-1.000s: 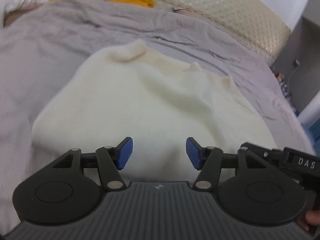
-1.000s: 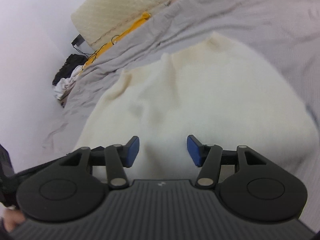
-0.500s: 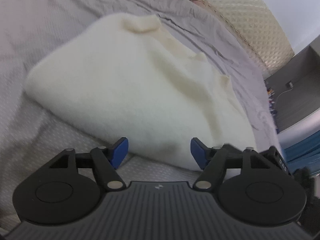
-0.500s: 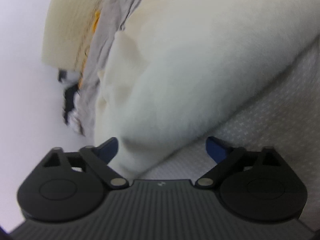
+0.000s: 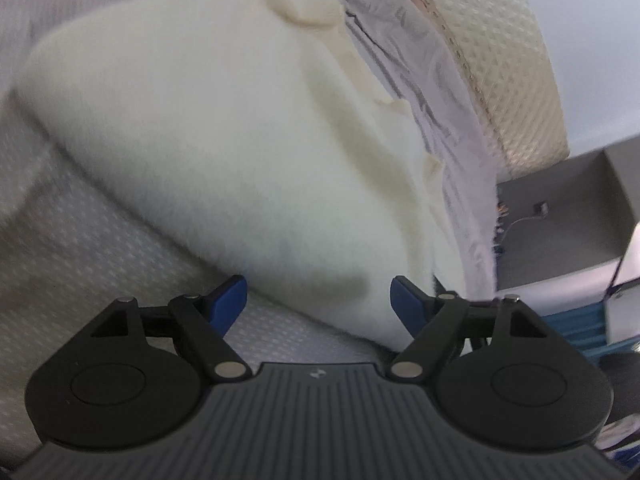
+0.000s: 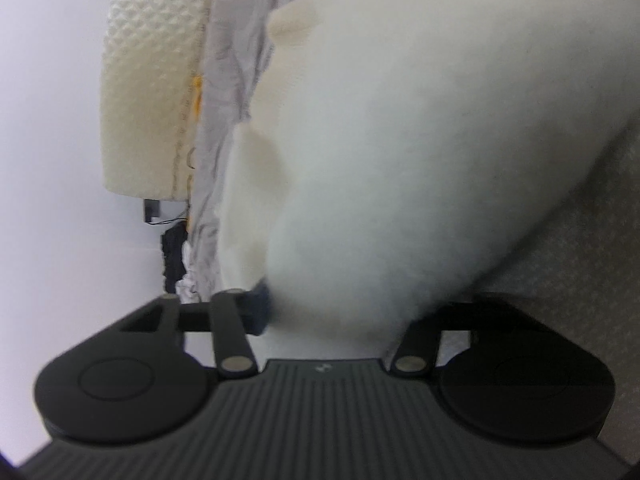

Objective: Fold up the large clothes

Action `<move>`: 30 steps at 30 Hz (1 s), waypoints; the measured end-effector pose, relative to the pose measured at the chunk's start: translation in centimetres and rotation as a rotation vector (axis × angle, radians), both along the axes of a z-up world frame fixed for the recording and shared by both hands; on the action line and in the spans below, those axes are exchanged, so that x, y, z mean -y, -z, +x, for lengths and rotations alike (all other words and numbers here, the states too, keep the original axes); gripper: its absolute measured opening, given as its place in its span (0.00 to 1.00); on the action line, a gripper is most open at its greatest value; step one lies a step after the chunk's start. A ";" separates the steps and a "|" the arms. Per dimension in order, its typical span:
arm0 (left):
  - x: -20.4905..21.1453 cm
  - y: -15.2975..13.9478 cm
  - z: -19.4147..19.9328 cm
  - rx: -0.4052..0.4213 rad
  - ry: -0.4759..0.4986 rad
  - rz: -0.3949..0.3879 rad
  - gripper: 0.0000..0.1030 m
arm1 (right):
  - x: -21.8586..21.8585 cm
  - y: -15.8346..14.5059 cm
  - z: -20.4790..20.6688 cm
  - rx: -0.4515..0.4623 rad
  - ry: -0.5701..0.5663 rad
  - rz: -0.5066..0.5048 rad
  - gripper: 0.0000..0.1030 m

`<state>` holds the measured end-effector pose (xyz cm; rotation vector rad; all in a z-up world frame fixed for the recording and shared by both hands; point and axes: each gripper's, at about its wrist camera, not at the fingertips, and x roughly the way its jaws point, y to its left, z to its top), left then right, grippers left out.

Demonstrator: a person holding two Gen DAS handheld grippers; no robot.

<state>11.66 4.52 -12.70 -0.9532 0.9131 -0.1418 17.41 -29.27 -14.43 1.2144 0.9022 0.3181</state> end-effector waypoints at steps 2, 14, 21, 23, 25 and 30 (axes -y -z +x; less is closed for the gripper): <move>-0.3 0.6 0.2 -0.014 -0.011 -0.045 0.81 | -0.1 -0.6 0.0 0.057 -0.017 -0.012 0.45; -3.3 3.5 -0.3 -0.074 -0.209 -0.278 0.81 | -0.3 -1.1 0.7 0.100 0.002 0.046 0.42; -3.8 3.2 0.0 -0.033 -0.272 -0.227 0.80 | 0.3 -1.1 0.5 0.085 0.003 0.029 0.42; -4.0 2.8 0.1 -0.004 -0.295 -0.203 0.79 | 0.3 -1.1 0.6 0.079 0.005 0.030 0.42; -4.6 2.8 0.1 0.009 -0.326 -0.195 0.75 | 0.3 -1.2 0.5 0.074 0.005 0.027 0.42; -5.2 3.7 0.7 -0.011 -0.405 -0.186 0.66 | 0.4 -0.9 0.4 0.051 0.003 0.018 0.42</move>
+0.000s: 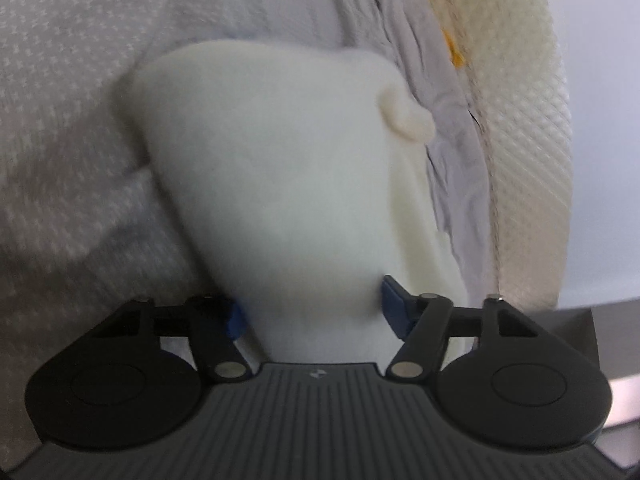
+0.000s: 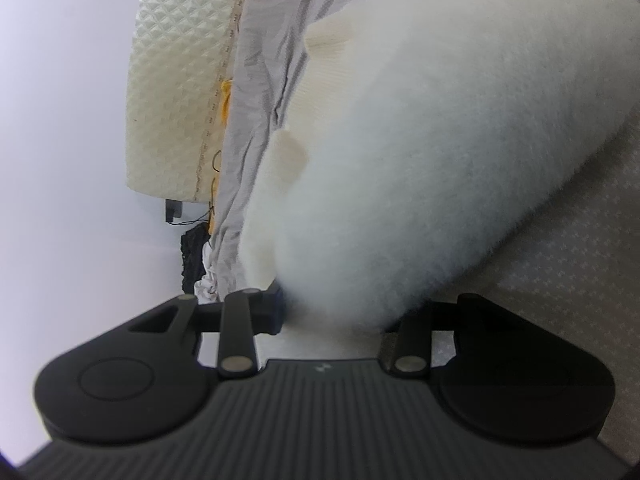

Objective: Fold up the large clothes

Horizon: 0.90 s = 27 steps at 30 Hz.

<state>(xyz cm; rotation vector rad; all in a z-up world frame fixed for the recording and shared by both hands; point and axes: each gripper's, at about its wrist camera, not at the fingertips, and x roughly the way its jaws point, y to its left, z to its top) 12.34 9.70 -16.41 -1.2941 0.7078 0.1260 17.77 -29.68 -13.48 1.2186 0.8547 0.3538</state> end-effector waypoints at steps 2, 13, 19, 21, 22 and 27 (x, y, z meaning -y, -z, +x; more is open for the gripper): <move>0.0 0.0 0.3 -0.006 -0.023 0.022 0.61 | -0.1 0.1 0.0 -0.011 0.003 0.003 0.42; 2.2 -4.4 0.6 0.057 0.019 0.397 0.32 | -0.8 -1.5 -0.4 0.040 -0.015 -0.099 0.50; 3.5 -7.5 -0.6 0.149 0.059 0.519 0.30 | -0.3 -2.7 -0.9 0.097 0.009 -0.113 0.36; 3.9 -8.9 -0.9 0.195 0.076 0.551 0.30 | 0.1 -3.5 -1.4 0.131 0.013 -0.120 0.35; 4.0 -9.6 -1.3 0.215 0.084 0.555 0.30 | 0.2 -4.0 -1.6 0.144 0.013 -0.122 0.35; 4.1 -12.9 -3.6 0.297 0.126 0.543 0.30 | 1.2 -6.9 -3.4 0.206 0.005 -0.120 0.35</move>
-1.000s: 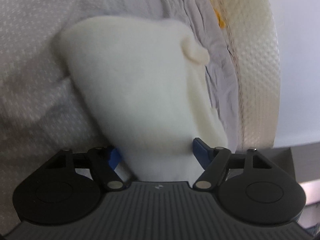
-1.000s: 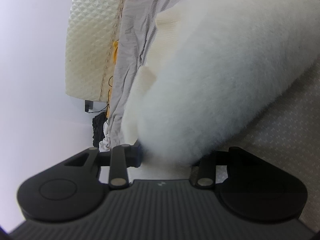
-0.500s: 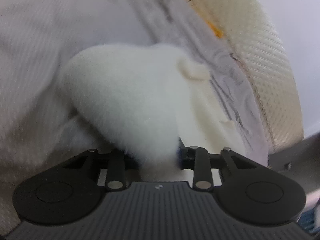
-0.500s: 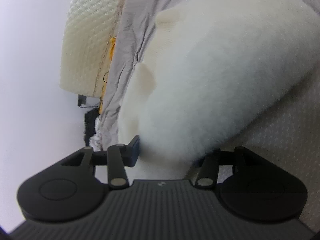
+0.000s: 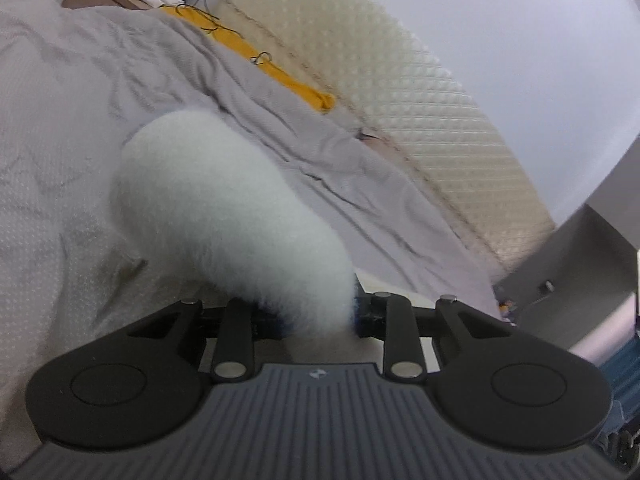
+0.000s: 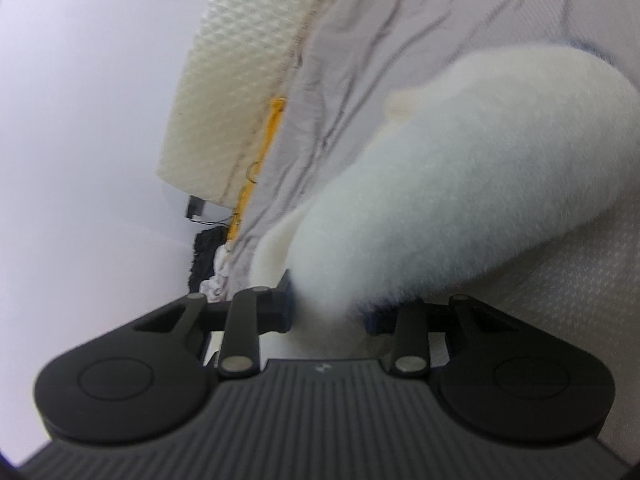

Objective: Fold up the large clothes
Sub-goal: 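Lift the gripped sweater edge with both grippers and fold it over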

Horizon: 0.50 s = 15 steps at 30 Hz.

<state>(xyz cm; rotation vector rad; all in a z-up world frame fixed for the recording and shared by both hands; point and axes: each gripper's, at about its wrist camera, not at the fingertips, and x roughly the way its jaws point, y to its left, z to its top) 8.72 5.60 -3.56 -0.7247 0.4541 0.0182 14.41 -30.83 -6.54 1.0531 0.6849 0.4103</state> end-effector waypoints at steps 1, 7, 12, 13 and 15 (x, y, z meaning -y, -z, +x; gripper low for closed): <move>0.0 -0.6 -0.4 -0.002 0.008 0.001 0.30 | 0.1 -0.5 -0.6 0.006 -0.002 0.000 0.35; -0.3 -3.5 -3.9 -0.038 0.090 0.003 0.30 | 1.0 -2.8 -4.4 0.006 -0.009 -0.004 0.35; 0.2 -3.9 -8.7 -0.058 0.112 0.009 0.31 | 1.4 -3.6 -7.3 -0.009 -0.020 -0.023 0.36; 0.1 -3.6 -9.3 -0.061 0.114 0.008 0.31 | 1.6 -3.3 -7.8 -0.017 -0.019 -0.014 0.37; 0.0 -2.7 -9.8 -0.081 0.118 -0.003 0.31 | 1.6 -2.8 -8.1 -0.023 -0.028 -0.030 0.38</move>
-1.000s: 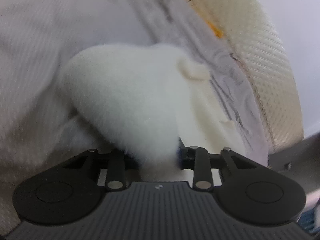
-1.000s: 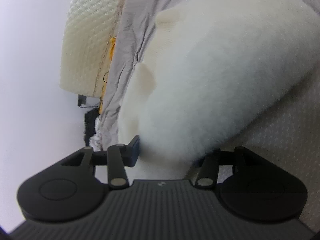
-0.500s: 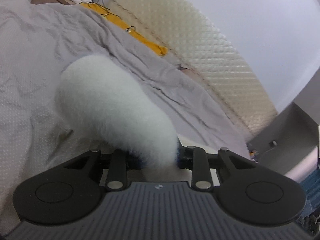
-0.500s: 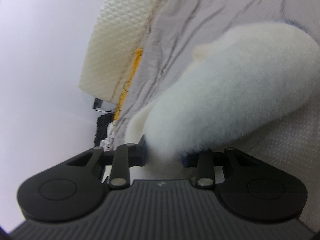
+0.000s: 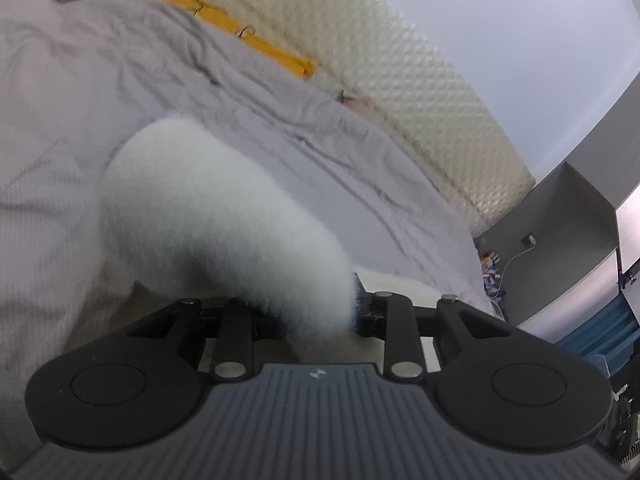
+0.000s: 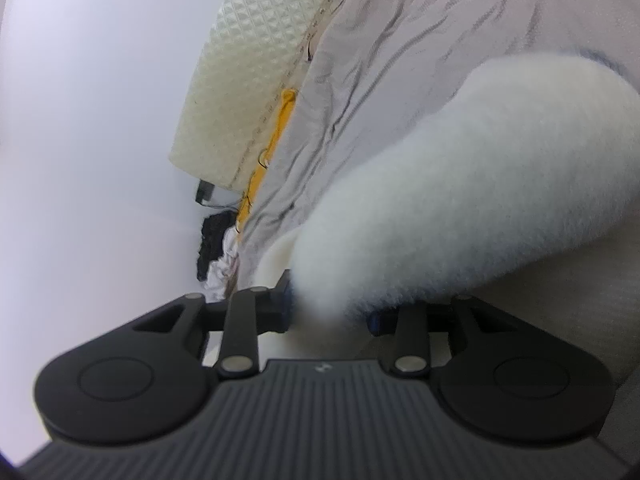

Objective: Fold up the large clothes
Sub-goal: 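Lift the gripped sweater edge with both grippers and fold it over, then open both grippers and lift them above the folded sweater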

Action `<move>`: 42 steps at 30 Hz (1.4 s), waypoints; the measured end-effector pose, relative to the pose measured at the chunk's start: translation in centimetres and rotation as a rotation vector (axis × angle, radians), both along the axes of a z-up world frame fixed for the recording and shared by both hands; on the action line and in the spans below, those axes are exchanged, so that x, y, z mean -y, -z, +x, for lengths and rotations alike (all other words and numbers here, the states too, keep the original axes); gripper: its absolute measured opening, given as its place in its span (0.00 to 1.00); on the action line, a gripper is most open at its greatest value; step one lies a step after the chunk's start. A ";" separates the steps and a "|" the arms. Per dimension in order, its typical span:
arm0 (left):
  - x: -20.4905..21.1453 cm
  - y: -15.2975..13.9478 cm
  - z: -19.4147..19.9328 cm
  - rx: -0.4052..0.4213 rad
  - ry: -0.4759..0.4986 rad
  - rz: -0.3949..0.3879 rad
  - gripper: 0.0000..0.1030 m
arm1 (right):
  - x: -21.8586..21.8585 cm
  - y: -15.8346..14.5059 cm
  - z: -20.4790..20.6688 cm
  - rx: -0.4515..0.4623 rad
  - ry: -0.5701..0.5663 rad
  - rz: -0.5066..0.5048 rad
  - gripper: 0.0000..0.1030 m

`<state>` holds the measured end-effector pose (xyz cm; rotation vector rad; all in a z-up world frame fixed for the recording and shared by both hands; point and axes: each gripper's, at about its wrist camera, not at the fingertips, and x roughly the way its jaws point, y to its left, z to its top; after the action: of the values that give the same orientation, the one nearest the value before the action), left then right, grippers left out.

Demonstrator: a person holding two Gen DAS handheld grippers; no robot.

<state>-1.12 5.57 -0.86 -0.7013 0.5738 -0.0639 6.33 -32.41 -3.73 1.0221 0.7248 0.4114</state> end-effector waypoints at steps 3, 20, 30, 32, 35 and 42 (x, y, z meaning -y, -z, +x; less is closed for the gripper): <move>-0.2 0.8 -0.4 -0.008 0.005 -0.014 0.32 | 0.0 0.8 -0.2 -0.017 -0.005 -0.003 0.38; -1.1 -0.4 7.9 -0.050 0.025 -0.102 0.54 | 0.7 0.2 6.4 -0.071 -0.016 0.139 0.72; -2.1 0.5 16.6 -0.061 -0.011 -0.123 0.58 | -0.3 0.9 13.7 -0.067 -0.006 0.124 0.72; -2.3 1.3 18.2 -0.056 -0.018 -0.126 0.59 | -0.4 1.6 15.1 -0.064 -0.007 0.115 0.72; -2.8 3.0 20.2 -0.030 -0.011 -0.149 0.61 | -0.3 3.2 16.8 -0.066 -0.008 0.107 0.72; -3.8 6.8 23.9 -0.029 -0.021 -0.162 0.63 | -0.2 5.6 20.2 -0.045 -0.022 0.091 0.68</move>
<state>22.74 9.35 -7.69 -0.8665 0.5938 -0.0812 26.56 -32.19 -9.32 1.1124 0.7636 0.4445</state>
